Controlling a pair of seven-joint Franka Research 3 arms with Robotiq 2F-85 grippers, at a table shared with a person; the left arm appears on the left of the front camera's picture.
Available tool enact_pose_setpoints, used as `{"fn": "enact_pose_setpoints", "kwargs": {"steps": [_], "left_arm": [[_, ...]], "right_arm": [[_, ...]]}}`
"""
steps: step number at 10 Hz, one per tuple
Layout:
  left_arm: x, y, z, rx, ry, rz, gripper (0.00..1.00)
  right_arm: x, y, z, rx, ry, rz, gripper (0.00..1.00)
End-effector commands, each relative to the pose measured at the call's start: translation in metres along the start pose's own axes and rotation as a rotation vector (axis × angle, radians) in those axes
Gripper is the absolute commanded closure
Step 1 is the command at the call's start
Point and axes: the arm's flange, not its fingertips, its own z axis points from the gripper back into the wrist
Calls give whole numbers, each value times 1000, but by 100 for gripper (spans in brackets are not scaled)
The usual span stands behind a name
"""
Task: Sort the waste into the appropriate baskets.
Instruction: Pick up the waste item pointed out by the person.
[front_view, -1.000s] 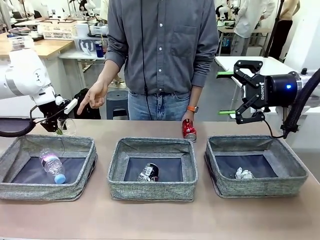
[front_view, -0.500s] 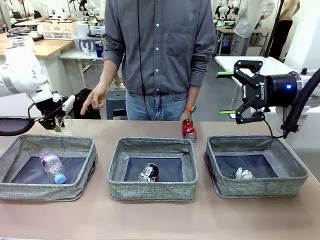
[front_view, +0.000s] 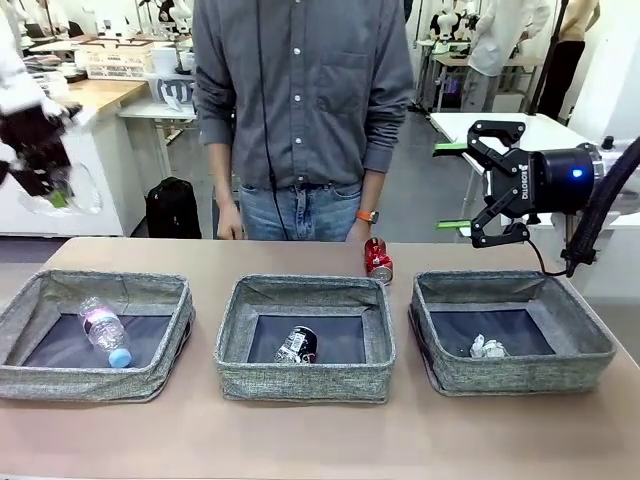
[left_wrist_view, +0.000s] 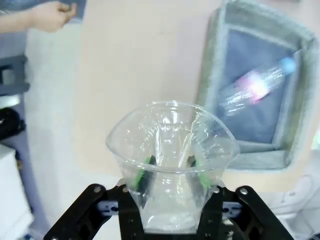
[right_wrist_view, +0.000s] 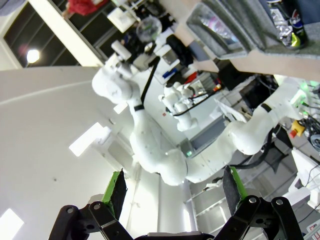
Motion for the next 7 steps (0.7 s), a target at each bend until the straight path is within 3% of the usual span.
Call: {"fn": "enact_pose_setpoints", "kwargs": {"steps": [1, 2, 3, 7], "left_arm": [[30, -53, 16, -38, -142, 138, 65], [33, -77, 25, -14, -270, 177, 65], [17, -30, 22, -33, -44, 69, 65], [17, -30, 22, -33, -44, 69, 65]], "right_arm": [[-2, 4, -2, 16, 12, -7, 0], [-2, 4, -2, 16, 12, -7, 0], [-2, 4, -2, 16, 12, -7, 0], [-2, 4, -2, 16, 12, -7, 0]]}}
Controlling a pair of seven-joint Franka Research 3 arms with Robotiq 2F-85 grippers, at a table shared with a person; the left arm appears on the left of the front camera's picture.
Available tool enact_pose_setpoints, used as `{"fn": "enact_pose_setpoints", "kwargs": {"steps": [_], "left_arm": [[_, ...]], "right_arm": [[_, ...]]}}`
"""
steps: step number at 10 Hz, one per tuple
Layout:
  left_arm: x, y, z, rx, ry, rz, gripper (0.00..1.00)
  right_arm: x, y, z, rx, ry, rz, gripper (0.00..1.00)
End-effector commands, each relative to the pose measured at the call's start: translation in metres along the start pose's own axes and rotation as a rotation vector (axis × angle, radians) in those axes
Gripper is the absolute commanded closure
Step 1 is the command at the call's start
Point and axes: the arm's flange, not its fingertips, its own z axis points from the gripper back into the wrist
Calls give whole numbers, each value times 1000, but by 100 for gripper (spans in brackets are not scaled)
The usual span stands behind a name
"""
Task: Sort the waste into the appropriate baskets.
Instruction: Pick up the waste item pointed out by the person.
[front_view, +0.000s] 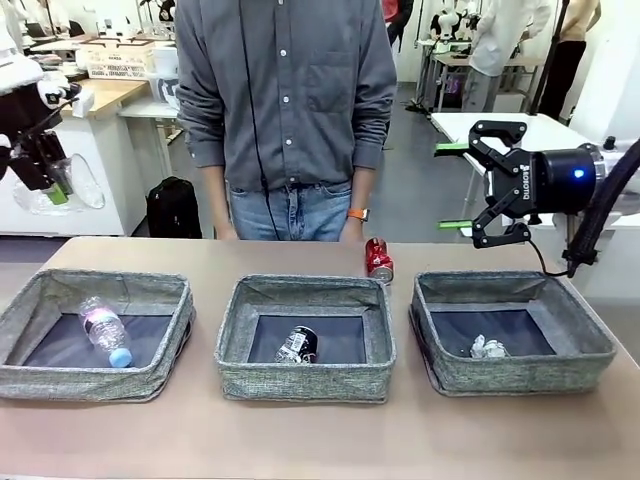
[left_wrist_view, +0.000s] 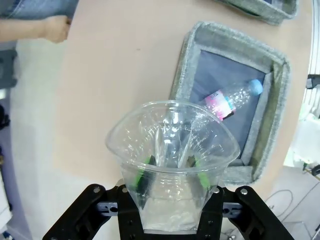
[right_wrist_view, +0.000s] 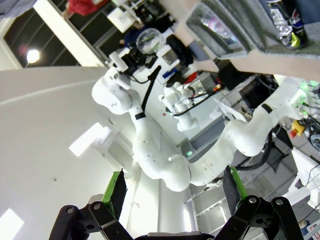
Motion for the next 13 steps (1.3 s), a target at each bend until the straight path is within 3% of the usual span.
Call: {"fn": "enact_pose_setpoints", "kwargs": {"steps": [1, 2, 4, 7, 8, 11, 12, 13], "left_arm": [[0, -2, 8, 11, 1, -19, 65], [0, 0, 0, 0, 0, 0, 64], [94, -24, 23, -27, 74, 275, 64], [206, -80, 29, -35, 241, 495, 64], [245, -99, 27, -120, 241, 547, 64], [325, -146, 41, -71, 49, 652, 64], [345, -157, 52, -16, -45, 732, 64], [363, -169, 57, 117, -39, 809, 64]], "right_arm": [[-2, 4, -2, 16, 12, -6, 0], [-2, 4, -2, 16, 12, -6, 0], [-2, 4, -2, 16, 12, -6, 0], [-2, 4, -2, 16, 12, -6, 0], [-2, 4, -2, 16, 12, -6, 0], [-2, 4, -2, 16, 12, -6, 0], [-2, 4, -2, 16, 12, -6, 0], [-2, 4, -2, 16, 12, -6, 0]]}}
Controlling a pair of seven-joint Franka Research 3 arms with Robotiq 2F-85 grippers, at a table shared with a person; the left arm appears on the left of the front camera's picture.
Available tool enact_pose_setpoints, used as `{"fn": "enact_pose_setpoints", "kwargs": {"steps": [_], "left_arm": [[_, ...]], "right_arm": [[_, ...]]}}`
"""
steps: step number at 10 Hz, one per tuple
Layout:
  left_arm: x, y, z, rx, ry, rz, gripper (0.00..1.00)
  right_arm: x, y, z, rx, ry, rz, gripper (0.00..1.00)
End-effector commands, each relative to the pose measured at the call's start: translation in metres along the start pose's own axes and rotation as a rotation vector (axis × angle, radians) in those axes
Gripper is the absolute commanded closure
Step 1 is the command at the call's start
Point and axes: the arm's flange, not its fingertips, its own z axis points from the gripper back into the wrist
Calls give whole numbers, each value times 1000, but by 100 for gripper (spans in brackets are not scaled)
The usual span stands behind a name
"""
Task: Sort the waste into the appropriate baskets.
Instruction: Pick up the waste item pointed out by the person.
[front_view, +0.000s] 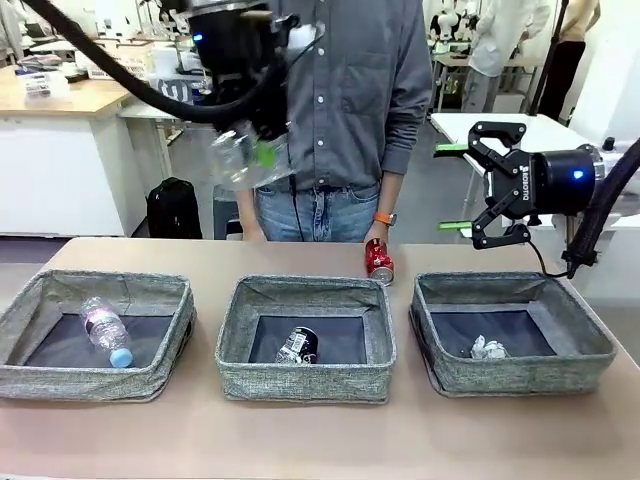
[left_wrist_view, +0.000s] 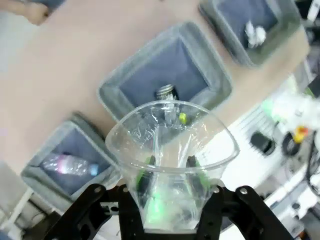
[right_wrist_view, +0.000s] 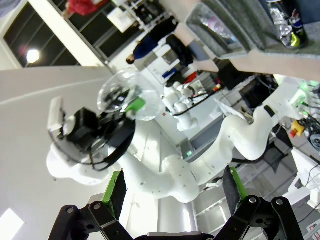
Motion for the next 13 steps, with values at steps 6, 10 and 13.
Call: {"fn": "enact_pose_setpoints", "kwargs": {"steps": [6, 10, 13], "left_arm": [[6, -17, 10, 69, -72, 37, 64], [9, -76, 53, 288, 107, 350, 64], [11, -114, 82, 337, 48, 357, 64]], "right_arm": [[-2, 4, -2, 16, 12, -6, 0], [-2, 4, -2, 16, 12, -6, 0], [-2, 4, -2, 16, 12, -6, 0]]}}
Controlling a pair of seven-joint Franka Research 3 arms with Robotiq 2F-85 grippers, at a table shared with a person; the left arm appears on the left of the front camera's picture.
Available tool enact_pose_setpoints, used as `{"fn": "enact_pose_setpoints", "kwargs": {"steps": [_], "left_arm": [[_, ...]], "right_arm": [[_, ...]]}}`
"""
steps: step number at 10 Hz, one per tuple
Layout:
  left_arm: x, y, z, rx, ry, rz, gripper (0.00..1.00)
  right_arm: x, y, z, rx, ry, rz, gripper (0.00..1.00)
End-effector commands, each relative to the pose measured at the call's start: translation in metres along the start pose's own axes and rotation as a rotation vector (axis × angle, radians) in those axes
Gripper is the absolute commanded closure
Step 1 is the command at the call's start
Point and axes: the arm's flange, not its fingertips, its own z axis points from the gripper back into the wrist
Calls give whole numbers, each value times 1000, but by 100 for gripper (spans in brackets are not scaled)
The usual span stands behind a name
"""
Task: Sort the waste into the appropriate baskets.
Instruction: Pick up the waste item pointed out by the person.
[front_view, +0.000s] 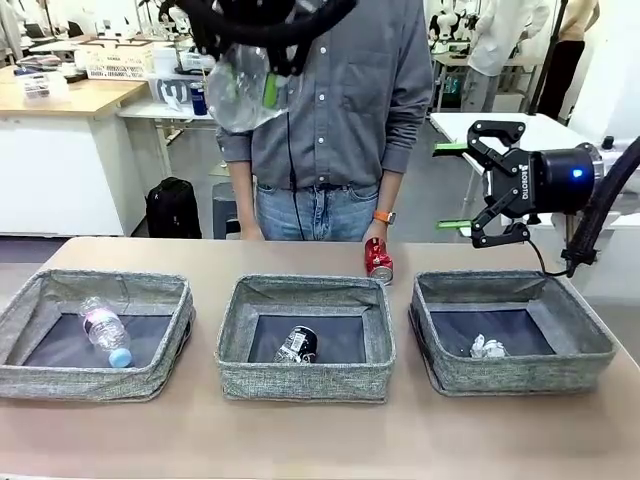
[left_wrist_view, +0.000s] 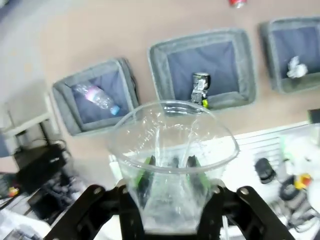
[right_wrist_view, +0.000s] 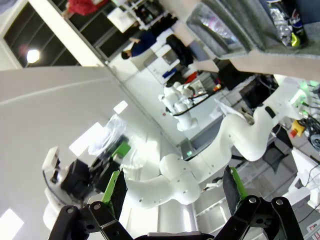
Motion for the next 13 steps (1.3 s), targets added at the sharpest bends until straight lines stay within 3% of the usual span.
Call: {"fn": "enact_pose_setpoints", "kwargs": {"steps": [1, 5, 10, 11, 13], "left_arm": [[22, -23, 26, 16, 4, 4, 64], [26, -38, 45, -113, -59, 78, 64], [27, -48, 44, -51, -39, 50, 64], [20, -45, 29, -108, -42, 35, 64], [20, -45, 29, -108, -42, 35, 64]], "right_arm": [[-2, 4, -2, 16, 12, -7, 0], [-2, 4, -2, 16, 12, -7, 0], [-2, 4, -2, 16, 12, -7, 0], [-2, 4, -2, 16, 12, -7, 0], [-2, 4, -2, 16, 12, -7, 0]]}}
